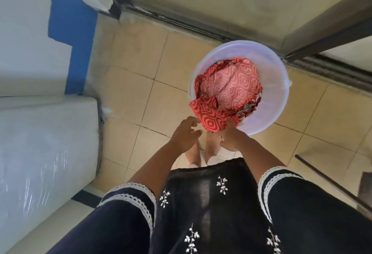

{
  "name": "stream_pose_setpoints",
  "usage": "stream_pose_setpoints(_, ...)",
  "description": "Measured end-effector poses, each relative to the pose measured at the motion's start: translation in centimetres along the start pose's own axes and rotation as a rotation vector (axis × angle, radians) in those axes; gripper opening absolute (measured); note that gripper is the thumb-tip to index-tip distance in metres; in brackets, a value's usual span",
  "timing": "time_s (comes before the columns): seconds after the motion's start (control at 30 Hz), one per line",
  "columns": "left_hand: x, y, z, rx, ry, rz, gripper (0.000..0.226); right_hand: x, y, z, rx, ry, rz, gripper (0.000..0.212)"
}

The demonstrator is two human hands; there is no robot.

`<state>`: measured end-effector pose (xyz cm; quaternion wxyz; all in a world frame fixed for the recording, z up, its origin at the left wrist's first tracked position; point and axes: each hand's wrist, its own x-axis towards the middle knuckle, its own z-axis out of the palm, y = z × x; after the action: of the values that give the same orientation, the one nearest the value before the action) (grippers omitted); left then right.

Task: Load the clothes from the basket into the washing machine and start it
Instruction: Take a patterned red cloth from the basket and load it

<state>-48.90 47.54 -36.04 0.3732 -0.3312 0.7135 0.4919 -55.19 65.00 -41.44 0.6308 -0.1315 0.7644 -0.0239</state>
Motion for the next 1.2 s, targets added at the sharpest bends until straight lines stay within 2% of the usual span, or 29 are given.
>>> stream_pose_setpoints(0.07, 0.4, -0.4, 0.6, -0.011, -0.002, -0.021, 0.037, 0.5, 0.2, 1.1, 0.073, 0.027, -0.021, 0.071)
stream_pose_setpoints(0.17, -1.0, -0.6, 1.1, -0.023, -0.015, -0.038, 0.041, -0.6, 0.0, 2.1, 0.119, 0.154, -0.066, 0.063)
stream_pose_setpoints(0.27, -3.8, 0.1, 0.9, 0.014, -0.020, 0.013, 0.057, -4.0, -0.6, 1.6, 0.204, 0.223, -0.112, 0.043)
stream_pose_setpoints(0.33, -5.7, 1.1, 0.4, 0.050, -0.031, 0.065, 0.076, -6.5, -1.3, 0.9, 0.372, 0.275, -0.127, 0.020)
stream_pose_setpoints(0.37, -6.8, 1.6, 0.0, 0.071, -0.036, 0.093, 0.085, -8.3, -1.8, 0.4, 0.440, 0.323, -0.143, 0.016)
stream_pose_setpoints(0.43, -9.3, 2.7, -1.0, 0.119, -0.042, 0.141, 0.097, -11.7, -2.8, -0.9, 0.516, 0.414, -0.182, 0.036)
stream_pose_setpoints(0.5, -11.6, 3.4, -1.8, 0.157, -0.034, 0.194, 0.107, -15.0, -3.8, -2.1, 0.566, 0.477, -0.214, 0.044)
stream_pose_setpoints(0.63, -17.0, 5.0, -3.4, 0.202, 0.004, 0.343, 0.114, -23.1, -5.9, -4.5, 0.722, 0.572, -0.359, 0.045)
stream_pose_setpoints(0.73, -20.3, 5.8, -4.3, 0.244, 0.048, 0.429, 0.119, -29.0, -8.1, -5.7, 0.835, 0.578, -0.510, 0.043)
stream_pose_setpoints(0.8, -22.2, 6.6, -4.8, 0.250, 0.084, 0.451, 0.110, -32.7, -9.9, -6.2, 0.895, 0.536, -0.579, 0.042)
stream_pose_setpoints(0.83, -22.9, 7.3, -5.1, 0.206, 0.088, 0.448, 0.098, -34.0, -10.7, -6.5, 0.922, 0.524, -0.615, 0.041)
stream_pose_setpoints(0.9, -24.5, 8.7, -5.9, 0.052, 0.111, 0.454, 0.057, -36.4, -12.4, -6.8, 0.937, 0.550, -0.701, 0.032)
stream_pose_setpoints(0.97, -26.0, 10.1, -6.9, -0.043, 0.121, 0.443, 0.028, -38.1, -13.3, -6.8, 0.978, 0.570, -0.774, 0.007)
stream_pose_setpoints(1.07, -28.1, 11.8, -8.6, -0.197, 0.104, 0.429, 0.022, -38.6, -12.9, -6.7, 1.002, 0.629, -0.801, 0.045)
stream_pose_setpoints(1.13, -30.3, 13.2, -9.6, -0.434, 0.039, 0.454, 0.017, -37.9, -11.3, -6.2, 0.776, 0.749, -0.689, 0.065)
stream_pose_setpoints(1.2, -32.9, 14.5, -10.6, -0.611, -0.053, 0.487, 0.017, -36.8, -9.3, -5.3, 0.445, 0.752, -0.498, 0.096)
